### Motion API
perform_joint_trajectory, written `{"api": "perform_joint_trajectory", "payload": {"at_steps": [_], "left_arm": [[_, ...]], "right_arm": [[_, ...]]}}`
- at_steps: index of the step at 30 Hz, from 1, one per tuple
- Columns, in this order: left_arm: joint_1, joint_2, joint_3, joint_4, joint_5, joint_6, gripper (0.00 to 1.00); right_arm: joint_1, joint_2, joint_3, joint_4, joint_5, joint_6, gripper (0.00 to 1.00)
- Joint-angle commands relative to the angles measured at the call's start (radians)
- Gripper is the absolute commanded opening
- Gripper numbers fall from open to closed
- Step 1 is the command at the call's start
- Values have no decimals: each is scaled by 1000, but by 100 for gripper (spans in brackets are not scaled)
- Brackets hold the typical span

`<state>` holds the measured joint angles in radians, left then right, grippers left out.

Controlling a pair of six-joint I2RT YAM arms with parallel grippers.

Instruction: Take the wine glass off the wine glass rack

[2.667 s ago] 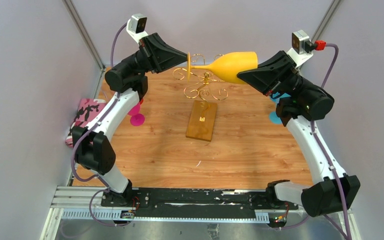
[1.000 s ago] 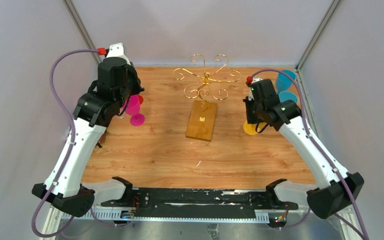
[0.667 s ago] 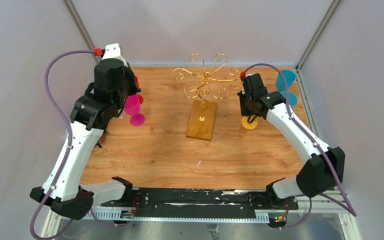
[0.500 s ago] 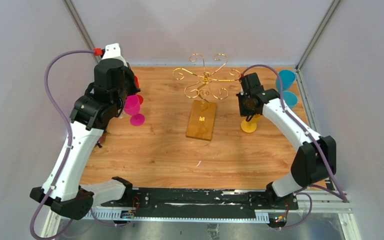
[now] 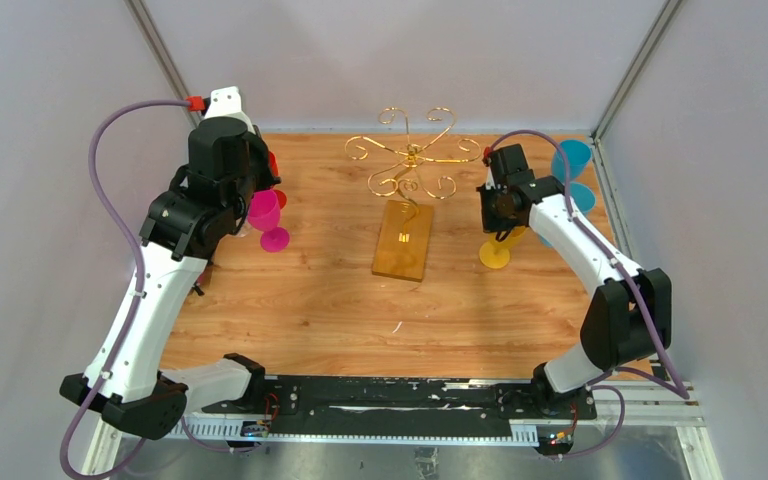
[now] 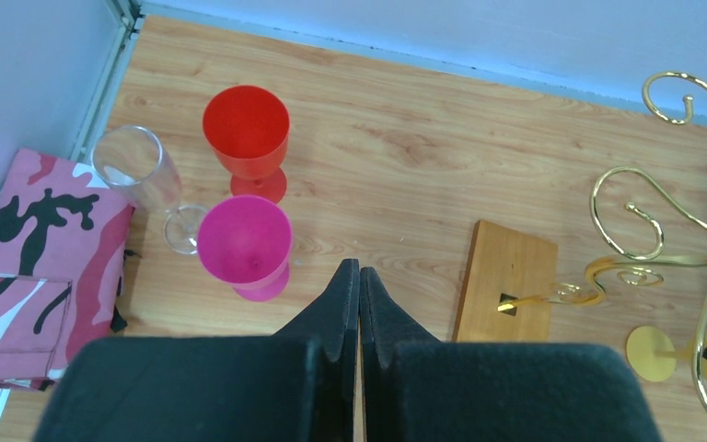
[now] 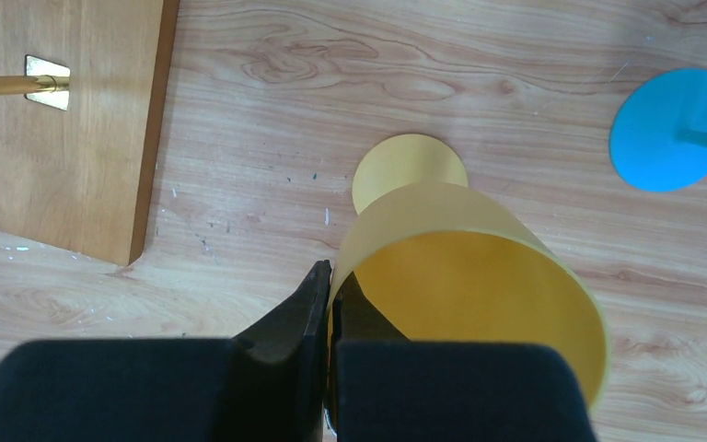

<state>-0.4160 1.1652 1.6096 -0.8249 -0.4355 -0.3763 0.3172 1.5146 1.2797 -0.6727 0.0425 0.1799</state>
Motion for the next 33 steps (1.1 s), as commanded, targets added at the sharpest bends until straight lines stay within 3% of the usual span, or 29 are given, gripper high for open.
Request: {"api": "perform_joint_trajectory", "payload": {"at_steps": [1,3,6,10,14,19,26,28,33], "left_arm": [[-7,1,10,-3,-21,2,0],[-7,2,8,-3,-22,2,0],[-7,7,1,-3,-23,2,0],[-7,9,-4,-3,-22,-1,0],[-7,3,-7,-3,-24,-3,0],[-7,-6,-4,-2,-23,-4,3],[-7,-18,-5,-2,-13,-4,13],[-8,-27,-8,-2,-10,-7,18],[-7,-53,-11,-2,-19,-6,26]], "right_arm": [[-21,-3,-17,-5,-16,10,6],[-22,-5,-14,-10,-19,13,16],[-23,-14,-8,-19,-14,16,39],[-22,-33,0,-30,0,17,53],[-22,-56,22,-50,32,19,74],[-20,-157,73,-64,41,20,90],[-1,-347,151,-126,95,40,93],[-1,-399,168,-130,102,40,99],[-1,-511,228,-123,164,30,99]]}}
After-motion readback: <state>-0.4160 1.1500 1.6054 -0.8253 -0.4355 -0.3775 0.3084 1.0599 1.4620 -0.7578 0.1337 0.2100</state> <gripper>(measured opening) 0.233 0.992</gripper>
